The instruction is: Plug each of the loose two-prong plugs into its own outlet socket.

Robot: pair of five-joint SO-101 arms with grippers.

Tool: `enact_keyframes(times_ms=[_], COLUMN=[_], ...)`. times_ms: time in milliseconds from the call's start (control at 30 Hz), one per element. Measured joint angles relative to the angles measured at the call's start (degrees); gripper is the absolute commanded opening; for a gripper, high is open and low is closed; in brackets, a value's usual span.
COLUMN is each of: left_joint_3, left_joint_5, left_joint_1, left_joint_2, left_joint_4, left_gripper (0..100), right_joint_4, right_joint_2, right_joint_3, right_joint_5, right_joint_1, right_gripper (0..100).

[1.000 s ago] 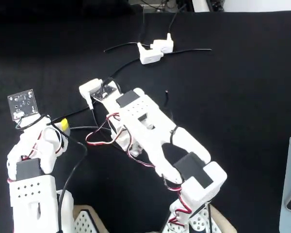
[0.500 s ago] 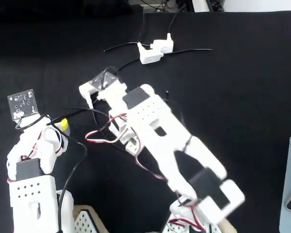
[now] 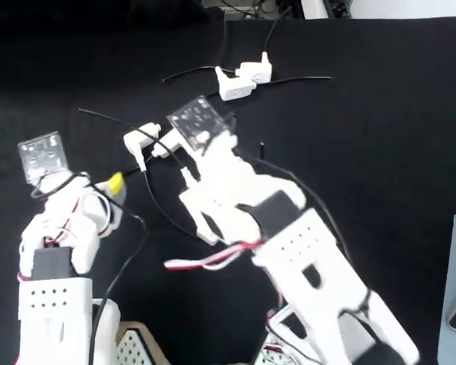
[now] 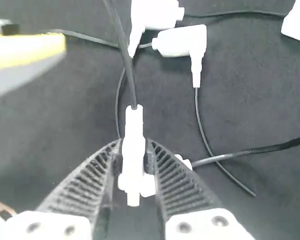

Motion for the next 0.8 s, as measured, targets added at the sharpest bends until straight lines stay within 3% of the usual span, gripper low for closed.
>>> enact_keyframes(times_ms=[267,533,800], left_joint_3=[-1.85,-2.99,-1.32], left_joint_5=[2.02,2.02,-5.36], left_joint_1=[9.58,19.25,24.35], left_joint_2=[0.00,-0.18,-8.18], left_joint_4=[-3.52,-3.69,-3.69], left_gripper=[22,22,22], right_joint_4=[-5.80,-5.98,-5.98], right_joint_2=[-11.87,-14.42,-14.51], right_joint_3=[11.60,14.15,15.65], right_joint_5=[-1.41,-1.58,-1.67], right_joint_1=[-3.78,-4.75,-4.75], right_gripper=[1.1,1.1,1.1])
